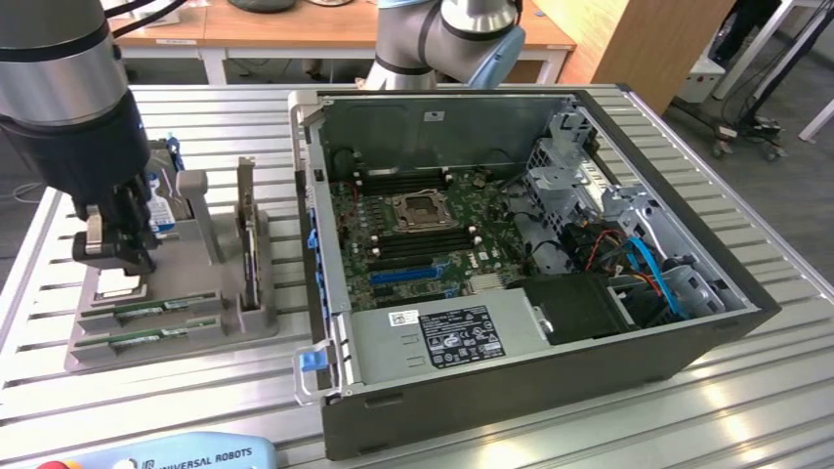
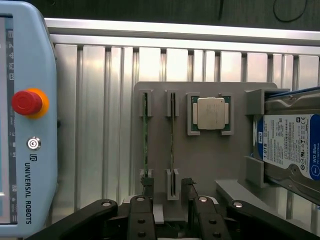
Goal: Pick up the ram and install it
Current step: 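Pick up the ram and move it above insertion slot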
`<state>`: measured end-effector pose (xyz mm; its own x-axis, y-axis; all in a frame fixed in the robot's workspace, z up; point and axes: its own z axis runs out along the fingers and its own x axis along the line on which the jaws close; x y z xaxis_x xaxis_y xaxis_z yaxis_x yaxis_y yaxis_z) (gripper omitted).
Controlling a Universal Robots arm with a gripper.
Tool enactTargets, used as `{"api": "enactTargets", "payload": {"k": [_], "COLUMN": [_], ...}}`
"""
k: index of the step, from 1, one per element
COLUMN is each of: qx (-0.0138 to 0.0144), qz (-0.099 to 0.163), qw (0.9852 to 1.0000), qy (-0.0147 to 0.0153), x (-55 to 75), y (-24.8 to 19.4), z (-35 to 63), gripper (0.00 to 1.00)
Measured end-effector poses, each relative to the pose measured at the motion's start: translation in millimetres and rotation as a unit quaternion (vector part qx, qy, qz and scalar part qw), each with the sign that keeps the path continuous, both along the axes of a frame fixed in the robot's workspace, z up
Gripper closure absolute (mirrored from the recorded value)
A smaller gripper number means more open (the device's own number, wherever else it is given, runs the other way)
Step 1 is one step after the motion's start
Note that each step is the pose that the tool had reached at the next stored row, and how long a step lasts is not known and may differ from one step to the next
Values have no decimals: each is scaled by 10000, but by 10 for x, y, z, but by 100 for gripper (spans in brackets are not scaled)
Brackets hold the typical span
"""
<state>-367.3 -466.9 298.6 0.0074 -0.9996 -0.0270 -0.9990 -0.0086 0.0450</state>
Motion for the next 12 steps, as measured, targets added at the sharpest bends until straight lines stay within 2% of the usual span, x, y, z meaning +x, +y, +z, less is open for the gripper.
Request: {"api": "enactTargets", "payload": {"k": [4,8,12], "qx": [0,1,1], "qz": [0,0,0], "qw": [10000,10000,10000], "qy": [1,0,0], "x": [-3,-3,-3], "y": [-42,-42,-44], "z": [0,-7,-62], "gripper": [64,64,64]}}
